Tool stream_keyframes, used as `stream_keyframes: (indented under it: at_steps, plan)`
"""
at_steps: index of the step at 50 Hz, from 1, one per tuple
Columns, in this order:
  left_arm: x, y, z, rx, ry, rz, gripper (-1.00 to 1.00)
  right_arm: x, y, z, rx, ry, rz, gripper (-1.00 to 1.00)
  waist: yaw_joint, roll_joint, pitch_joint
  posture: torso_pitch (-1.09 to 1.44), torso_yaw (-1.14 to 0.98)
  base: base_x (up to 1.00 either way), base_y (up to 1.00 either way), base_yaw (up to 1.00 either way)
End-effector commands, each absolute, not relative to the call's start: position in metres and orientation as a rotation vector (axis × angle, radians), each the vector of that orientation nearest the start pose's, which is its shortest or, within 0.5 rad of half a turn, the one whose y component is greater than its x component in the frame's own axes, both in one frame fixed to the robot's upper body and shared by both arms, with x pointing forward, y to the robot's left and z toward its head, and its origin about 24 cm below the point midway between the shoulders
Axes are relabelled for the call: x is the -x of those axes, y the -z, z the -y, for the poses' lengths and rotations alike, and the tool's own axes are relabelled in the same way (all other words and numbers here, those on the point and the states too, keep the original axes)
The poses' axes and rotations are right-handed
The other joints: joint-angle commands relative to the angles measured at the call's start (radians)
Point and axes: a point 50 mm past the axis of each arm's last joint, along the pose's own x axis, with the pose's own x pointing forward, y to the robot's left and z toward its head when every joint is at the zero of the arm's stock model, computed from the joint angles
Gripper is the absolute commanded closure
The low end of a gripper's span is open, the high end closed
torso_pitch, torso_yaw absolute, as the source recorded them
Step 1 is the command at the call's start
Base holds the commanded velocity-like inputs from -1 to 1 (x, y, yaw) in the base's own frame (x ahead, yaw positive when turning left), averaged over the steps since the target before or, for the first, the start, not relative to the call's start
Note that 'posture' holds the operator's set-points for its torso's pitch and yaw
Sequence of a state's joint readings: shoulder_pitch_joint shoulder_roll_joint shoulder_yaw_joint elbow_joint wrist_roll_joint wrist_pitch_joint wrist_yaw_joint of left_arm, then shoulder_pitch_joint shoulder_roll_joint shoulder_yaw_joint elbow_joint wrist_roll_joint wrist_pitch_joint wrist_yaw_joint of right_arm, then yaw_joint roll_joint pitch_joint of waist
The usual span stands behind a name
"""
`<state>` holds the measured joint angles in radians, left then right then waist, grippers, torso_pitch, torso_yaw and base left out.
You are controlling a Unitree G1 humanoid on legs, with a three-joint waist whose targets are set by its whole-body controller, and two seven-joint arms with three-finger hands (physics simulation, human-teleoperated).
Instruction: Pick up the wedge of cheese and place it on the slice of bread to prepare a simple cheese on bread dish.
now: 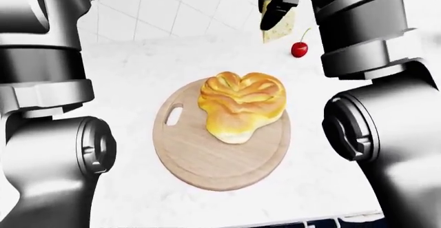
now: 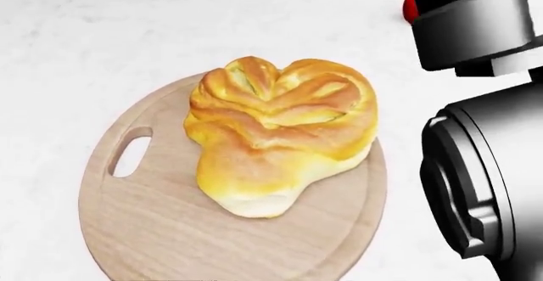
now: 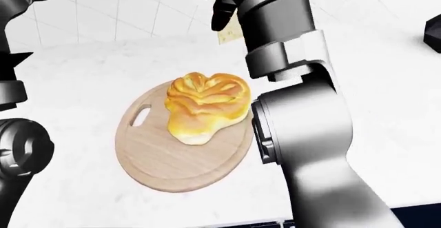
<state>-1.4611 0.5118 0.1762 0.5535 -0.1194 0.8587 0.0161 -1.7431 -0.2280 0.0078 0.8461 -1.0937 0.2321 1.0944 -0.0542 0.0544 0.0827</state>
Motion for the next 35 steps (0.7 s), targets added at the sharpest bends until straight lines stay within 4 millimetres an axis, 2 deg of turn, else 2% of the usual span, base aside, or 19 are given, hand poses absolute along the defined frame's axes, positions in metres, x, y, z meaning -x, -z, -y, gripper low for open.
stream_keyframes:
  at_steps: [1, 12, 28, 35]
  plan:
    - [-0.365, -0.400, -0.213, -0.061, -0.168, 0.213, -1.00, -0.358, -0.429, 0.063, 1.403, -0.405, 0.093, 1.00, -0.001, 0.003, -0.035, 0.00, 0.00, 0.00, 0.00, 0.00]
    - [-0.363, -0.402, -0.218, -0.059, -0.180, 0.215, -1.00, -0.360, -0.414, 0.037, 1.400, -0.494, 0.111, 1.00, -0.002, 0.009, -0.035, 0.00, 0.00, 0.00, 0.00, 0.00]
    - [-0.365, -0.399, -0.218, -0.060, -0.179, 0.211, -1.00, -0.362, -0.404, 0.024, 1.394, -0.536, 0.130, 1.00, 0.001, 0.011, -0.037, 0.00, 0.00, 0.00, 0.00, 0.00]
    - [-0.366, -0.397, -0.218, -0.060, -0.180, 0.209, -1.00, -0.365, -0.389, 0.015, 1.381, -0.564, 0.137, 1.00, 0.002, 0.011, -0.039, 0.00, 0.00, 0.00, 0.00, 0.00]
